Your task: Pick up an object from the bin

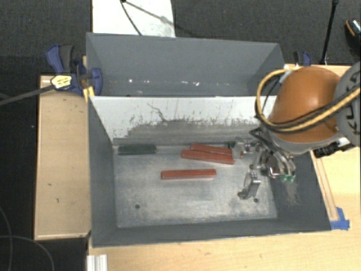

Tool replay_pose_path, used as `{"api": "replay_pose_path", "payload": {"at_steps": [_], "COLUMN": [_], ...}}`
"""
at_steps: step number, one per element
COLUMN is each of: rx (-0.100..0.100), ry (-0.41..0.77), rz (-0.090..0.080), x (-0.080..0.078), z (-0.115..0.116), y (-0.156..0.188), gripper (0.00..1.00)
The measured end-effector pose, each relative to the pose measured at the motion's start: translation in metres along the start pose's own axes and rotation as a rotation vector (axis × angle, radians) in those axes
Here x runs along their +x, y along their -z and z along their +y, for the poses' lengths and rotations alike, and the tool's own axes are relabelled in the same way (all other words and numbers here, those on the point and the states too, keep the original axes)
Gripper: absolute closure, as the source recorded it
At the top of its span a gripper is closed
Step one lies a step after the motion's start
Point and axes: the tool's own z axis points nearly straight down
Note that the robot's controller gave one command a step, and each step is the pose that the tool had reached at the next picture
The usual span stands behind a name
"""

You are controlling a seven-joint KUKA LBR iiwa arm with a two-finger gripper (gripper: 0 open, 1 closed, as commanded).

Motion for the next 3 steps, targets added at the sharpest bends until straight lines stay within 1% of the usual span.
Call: {"api": "replay_pose_path", "payload": {"at_steps": [1, 2, 3], "rx": [0.0, 0.0, 0.0], "ry": [0.074, 0.073, 0.073], "rz": [0.001, -0.003, -0.002], "x": [-0.0738, -0.0739, -0.0738], "z": [-0.0079, -0.0078, -0.0078], "y": [-0.1273, -0.1227, -0.1229], "gripper": [0.0, 1.0, 0.0]}}
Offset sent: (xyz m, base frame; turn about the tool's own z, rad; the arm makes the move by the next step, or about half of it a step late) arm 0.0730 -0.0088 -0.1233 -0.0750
